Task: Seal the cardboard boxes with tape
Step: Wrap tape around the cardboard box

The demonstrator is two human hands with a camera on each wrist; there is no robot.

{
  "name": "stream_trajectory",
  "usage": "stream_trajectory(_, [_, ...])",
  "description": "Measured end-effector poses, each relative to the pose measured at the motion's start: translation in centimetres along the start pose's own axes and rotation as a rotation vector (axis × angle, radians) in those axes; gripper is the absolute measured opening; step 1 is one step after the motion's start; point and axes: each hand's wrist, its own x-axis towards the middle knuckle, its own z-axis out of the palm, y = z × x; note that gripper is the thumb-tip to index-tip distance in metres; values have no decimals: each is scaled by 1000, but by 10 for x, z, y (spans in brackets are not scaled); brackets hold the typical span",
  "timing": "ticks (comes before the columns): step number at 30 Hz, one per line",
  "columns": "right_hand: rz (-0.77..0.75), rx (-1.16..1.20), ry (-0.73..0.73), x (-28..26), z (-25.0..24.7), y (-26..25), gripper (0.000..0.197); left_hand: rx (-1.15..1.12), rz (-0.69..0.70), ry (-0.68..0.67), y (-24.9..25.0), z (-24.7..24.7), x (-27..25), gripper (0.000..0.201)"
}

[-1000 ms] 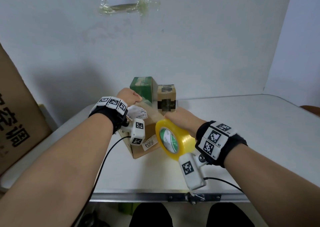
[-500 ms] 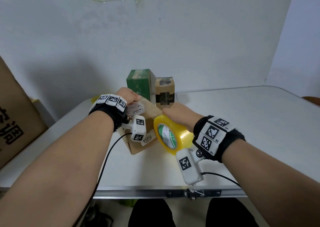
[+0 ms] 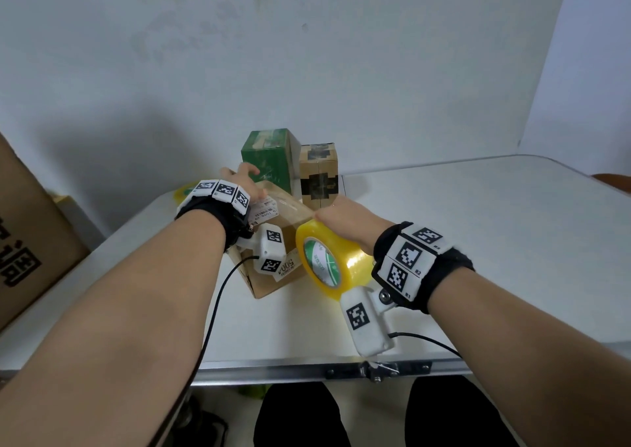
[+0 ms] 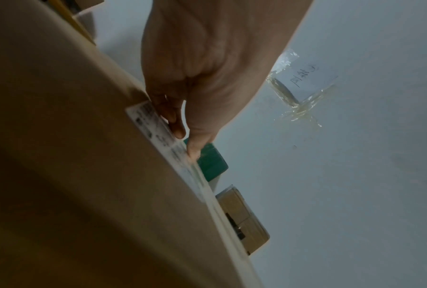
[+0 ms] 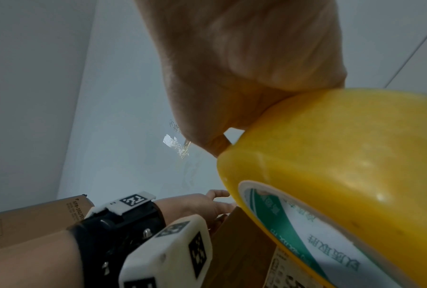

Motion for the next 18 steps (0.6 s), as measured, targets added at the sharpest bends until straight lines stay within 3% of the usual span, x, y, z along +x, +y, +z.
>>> stream_trajectory(2, [5, 2, 4, -1, 0, 1, 38, -2, -6, 23, 1, -3, -2, 40])
stream_trajectory(4, [0, 21, 17, 0, 0, 2, 35, 12, 37, -38, 5, -9, -8, 32])
stream_trajectory(8, [5, 45, 32, -1, 1, 1, 24, 12, 308, -218, 17, -15, -35, 31])
stream_trajectory(11, [8, 83, 60, -4, 3, 0, 30, 196, 471, -278, 10, -4, -51, 37])
stream_trajectory(14, [38, 89, 104, -6, 7, 2, 59, 280, 419, -296, -1, 11, -46, 47])
stream_trajectory(18, [48, 102, 104, -9, 10, 6, 60, 298, 345, -273, 2, 17, -39, 50])
